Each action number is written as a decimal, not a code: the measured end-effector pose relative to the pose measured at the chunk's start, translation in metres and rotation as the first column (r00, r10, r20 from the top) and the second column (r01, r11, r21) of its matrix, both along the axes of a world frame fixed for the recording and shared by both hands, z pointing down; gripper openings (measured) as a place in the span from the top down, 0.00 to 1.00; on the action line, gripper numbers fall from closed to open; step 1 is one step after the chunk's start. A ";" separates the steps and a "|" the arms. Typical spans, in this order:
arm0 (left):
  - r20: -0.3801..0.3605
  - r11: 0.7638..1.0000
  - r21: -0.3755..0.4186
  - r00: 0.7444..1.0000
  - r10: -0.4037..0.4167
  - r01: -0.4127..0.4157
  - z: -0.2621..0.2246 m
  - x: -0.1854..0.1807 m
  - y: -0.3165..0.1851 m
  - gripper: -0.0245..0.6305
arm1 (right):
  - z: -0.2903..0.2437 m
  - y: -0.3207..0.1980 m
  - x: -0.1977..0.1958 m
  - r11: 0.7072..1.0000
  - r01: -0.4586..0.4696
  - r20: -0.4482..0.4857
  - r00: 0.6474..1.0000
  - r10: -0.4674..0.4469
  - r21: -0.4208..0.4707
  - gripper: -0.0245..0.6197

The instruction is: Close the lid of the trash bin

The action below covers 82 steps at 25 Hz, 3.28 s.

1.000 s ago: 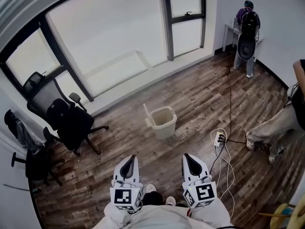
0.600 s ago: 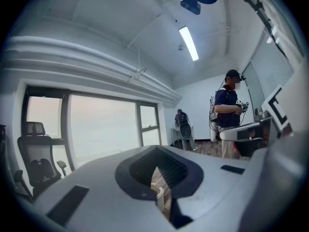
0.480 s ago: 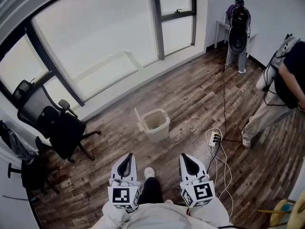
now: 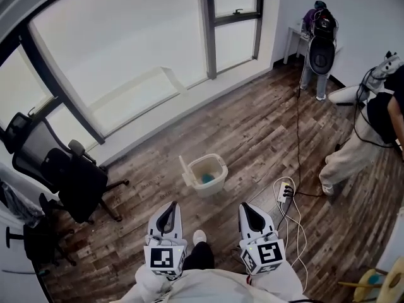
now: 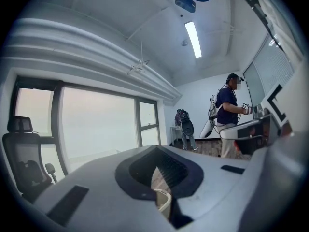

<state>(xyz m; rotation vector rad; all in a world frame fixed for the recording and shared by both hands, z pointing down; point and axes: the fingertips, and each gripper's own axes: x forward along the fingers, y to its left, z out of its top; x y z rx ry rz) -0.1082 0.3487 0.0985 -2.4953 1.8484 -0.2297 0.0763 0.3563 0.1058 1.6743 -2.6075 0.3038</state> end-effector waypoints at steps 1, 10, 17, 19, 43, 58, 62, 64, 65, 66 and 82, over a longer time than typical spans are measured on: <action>-0.001 1.000 -0.002 1.000 0.001 -0.001 -0.001 -0.006 -0.012 0.96 | -0.001 -0.012 -0.006 1.000 -0.002 -0.003 1.000 0.002 -0.002 0.93; -0.019 0.999 -0.038 1.000 0.018 -0.019 0.005 -0.059 -0.090 0.96 | 0.004 -0.096 -0.066 0.999 0.003 -0.035 0.999 -0.004 -0.036 0.93; -0.035 0.999 -0.036 0.999 0.028 -0.030 0.013 -0.094 -0.138 0.96 | 0.005 -0.137 -0.100 0.999 -0.003 -0.085 0.996 0.000 -0.033 0.93; -0.034 0.999 -0.038 0.999 0.034 -0.035 0.015 -0.101 -0.151 0.96 | 0.007 -0.149 -0.107 0.999 -0.008 -0.093 0.996 0.005 -0.032 0.93; -0.037 0.987 -0.156 0.999 0.018 -0.024 0.058 -0.093 -0.245 0.96 | 0.044 -0.243 -0.102 0.989 0.027 -0.067 0.997 -0.037 -0.145 0.93; -0.046 0.937 -0.296 0.977 -0.207 0.185 0.128 -0.054 -0.313 0.96 | 0.105 -0.351 -0.059 0.942 0.237 -0.024 0.968 -0.250 -0.238 0.93; -0.020 0.923 -0.316 0.971 -0.240 0.221 0.145 -0.051 -0.320 0.96 | 0.118 -0.368 -0.051 0.937 0.252 -0.020 0.964 -0.265 -0.242 0.93; -0.010 0.919 -0.319 0.969 -0.246 0.230 0.152 -0.049 -0.324 0.96 | 0.124 -0.373 -0.048 0.934 0.258 -0.026 0.962 -0.273 -0.249 0.93; -0.008 0.918 -0.322 0.969 -0.248 0.233 0.156 -0.048 -0.326 0.96 | 0.129 -0.375 -0.047 0.932 0.260 -0.028 0.961 -0.276 -0.254 0.93; -0.006 0.916 -0.327 0.968 -0.250 0.234 0.161 -0.047 -0.328 0.96 | 0.134 -0.378 -0.046 0.929 0.261 -0.029 0.960 -0.278 -0.261 0.93; -0.002 0.864 -0.428 0.956 -0.294 0.264 0.282 -0.093 -0.341 0.96 | 0.220 -0.389 -0.070 0.910 0.237 -0.039 0.963 -0.265 -0.339 0.93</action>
